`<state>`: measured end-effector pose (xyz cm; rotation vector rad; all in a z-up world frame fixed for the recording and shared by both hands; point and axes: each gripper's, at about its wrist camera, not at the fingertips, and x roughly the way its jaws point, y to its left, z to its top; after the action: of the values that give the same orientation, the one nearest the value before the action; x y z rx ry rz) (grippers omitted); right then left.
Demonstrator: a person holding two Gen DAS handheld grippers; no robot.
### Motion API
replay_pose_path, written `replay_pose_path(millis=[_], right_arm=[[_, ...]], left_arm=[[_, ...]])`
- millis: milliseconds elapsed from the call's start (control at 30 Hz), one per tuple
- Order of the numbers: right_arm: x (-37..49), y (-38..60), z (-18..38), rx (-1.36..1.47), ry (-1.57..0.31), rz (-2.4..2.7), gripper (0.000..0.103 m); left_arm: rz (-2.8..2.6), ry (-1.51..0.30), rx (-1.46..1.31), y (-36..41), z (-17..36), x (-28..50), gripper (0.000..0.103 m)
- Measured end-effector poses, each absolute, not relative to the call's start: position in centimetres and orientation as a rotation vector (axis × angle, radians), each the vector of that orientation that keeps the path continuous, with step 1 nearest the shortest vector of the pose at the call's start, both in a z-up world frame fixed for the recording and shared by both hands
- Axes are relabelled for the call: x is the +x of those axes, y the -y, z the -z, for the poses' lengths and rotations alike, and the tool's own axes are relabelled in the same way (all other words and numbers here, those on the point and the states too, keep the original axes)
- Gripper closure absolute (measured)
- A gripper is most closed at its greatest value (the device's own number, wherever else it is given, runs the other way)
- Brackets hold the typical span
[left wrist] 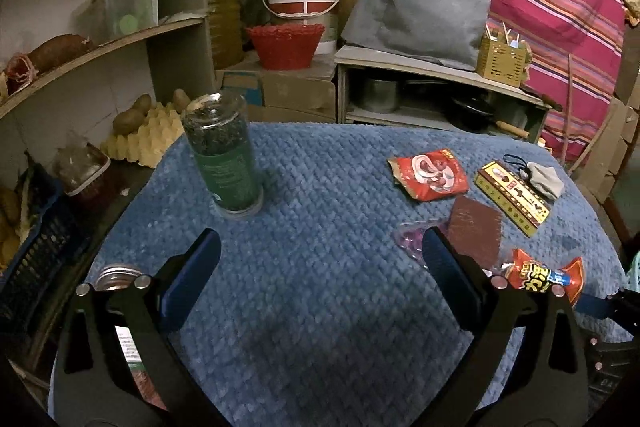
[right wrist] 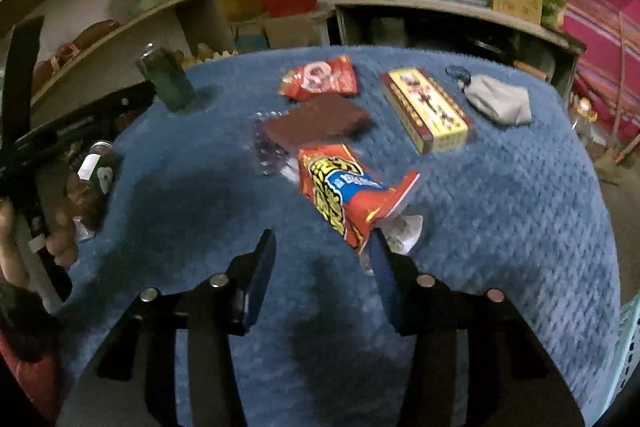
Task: Collect trash
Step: 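Grasp the red-and-blue snack bag on the table with the right gripper, then grasp the dark red sponge pad with the left gripper while the right gripper holds the snack bag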
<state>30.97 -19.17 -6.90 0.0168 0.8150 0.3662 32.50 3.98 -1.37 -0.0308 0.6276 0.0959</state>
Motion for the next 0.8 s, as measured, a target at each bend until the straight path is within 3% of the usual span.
replay_pose_path(millis=[100, 167, 267, 333, 400, 800], right_arm=[[31.0, 18.8, 6.7, 0.028, -0.788, -0.33, 0.055], [31.2, 18.7, 6.9, -0.004, -0.776, -0.292, 0.061], [31.8, 19.3, 7.3, 0.012, -0.788, -0.287, 0.072], [32.1, 20.0, 7.4, 0.053, -0.802, -0.32, 0.089], [32.2, 20.3, 7.6, 0.087, -0.825, -0.381, 0.093], [32.4, 18.0, 9.3, -0.001, -0.862, -0.387, 0.093]], left_arm=[[-0.095, -0.63, -0.039, -4.1, 1.3, 32.3, 0.006], [-0.095, -0.634, -0.048, -4.2, 1.3, 32.3, 0.006], [-0.095, -0.643, -0.065, -4.5, 1.6, 32.6, 0.006], [-0.094, -0.655, -0.07, -4.6, 1.8, 32.8, 0.006], [-0.096, -0.668, -0.068, -4.6, 2.2, 33.0, 0.006], [-0.118, -0.665, -0.042, -4.4, 2.2, 33.1, 0.006]])
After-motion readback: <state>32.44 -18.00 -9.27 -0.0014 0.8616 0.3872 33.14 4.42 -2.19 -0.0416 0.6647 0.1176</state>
